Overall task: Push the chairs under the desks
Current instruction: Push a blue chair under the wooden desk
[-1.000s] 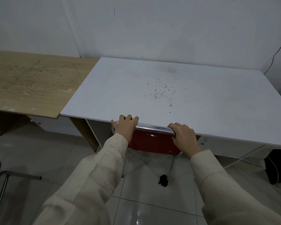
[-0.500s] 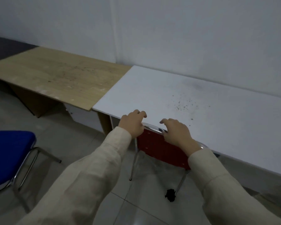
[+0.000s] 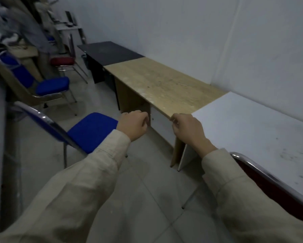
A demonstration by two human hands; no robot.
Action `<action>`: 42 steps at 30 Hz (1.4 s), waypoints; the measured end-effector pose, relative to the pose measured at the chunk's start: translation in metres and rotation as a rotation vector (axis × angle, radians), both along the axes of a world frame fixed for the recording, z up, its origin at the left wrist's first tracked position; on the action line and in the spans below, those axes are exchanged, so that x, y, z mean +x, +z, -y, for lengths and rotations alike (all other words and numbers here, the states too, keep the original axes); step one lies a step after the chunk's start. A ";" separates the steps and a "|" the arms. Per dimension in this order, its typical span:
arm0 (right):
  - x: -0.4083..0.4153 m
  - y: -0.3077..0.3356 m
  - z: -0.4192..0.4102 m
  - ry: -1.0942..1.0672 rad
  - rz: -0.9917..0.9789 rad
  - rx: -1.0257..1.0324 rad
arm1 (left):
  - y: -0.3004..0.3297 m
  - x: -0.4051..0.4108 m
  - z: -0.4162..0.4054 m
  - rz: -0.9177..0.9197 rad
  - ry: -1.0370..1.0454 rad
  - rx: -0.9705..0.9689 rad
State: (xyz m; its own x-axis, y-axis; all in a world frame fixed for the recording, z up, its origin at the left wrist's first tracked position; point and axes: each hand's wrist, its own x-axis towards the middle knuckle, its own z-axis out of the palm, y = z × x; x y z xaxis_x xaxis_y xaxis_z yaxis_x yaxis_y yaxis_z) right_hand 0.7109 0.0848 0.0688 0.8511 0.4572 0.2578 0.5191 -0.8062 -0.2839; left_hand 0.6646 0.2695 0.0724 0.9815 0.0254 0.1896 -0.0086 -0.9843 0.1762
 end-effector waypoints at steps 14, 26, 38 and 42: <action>-0.033 -0.012 -0.261 0.189 -0.065 -0.054 | -0.016 -0.056 -0.266 -0.176 0.276 0.036; -0.017 -0.032 -0.410 0.323 -0.098 -0.046 | -0.041 -0.063 -0.411 -0.246 0.510 -0.048; 0.059 -0.059 -0.529 0.424 -0.228 -0.104 | -0.070 0.024 -0.523 -0.362 0.543 -0.129; 0.075 -0.062 -0.572 0.462 -0.280 -0.121 | -0.076 0.046 -0.559 -0.413 0.544 -0.066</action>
State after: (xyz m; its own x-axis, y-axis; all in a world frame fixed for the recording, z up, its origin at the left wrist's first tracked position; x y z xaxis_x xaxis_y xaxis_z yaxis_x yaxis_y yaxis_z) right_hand 0.7857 0.6567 0.0070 0.5835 0.8116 -0.0275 0.7443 -0.5480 -0.3816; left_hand 0.7109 0.8284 -0.0036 0.8172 0.5343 -0.2162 0.5651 -0.8165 0.1182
